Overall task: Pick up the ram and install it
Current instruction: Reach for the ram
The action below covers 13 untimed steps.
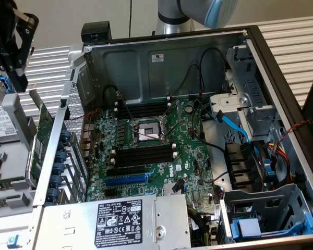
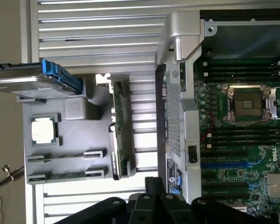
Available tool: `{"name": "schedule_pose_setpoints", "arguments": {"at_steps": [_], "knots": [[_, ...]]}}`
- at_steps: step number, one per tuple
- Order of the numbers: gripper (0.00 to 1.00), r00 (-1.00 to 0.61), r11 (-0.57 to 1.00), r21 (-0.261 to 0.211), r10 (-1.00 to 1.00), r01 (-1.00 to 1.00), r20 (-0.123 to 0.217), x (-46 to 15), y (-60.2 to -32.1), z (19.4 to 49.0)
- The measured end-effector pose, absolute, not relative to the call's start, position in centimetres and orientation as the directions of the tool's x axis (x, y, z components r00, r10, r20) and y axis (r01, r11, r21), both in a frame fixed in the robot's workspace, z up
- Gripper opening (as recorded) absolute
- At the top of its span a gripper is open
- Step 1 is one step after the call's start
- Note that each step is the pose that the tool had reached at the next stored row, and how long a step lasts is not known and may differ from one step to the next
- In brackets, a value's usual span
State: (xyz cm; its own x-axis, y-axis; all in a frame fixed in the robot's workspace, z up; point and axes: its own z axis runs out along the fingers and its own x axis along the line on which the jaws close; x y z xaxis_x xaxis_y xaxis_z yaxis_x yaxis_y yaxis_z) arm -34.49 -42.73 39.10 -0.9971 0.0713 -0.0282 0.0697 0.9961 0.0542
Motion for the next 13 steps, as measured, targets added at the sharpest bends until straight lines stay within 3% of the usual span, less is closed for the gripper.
{"name": "schedule_pose_setpoints", "arguments": {"at_steps": [13], "knots": [[0.11, -0.997, 0.996, 0.054, 0.071, 0.07, -0.028, -40.4, -43.4, 39.0]]}}
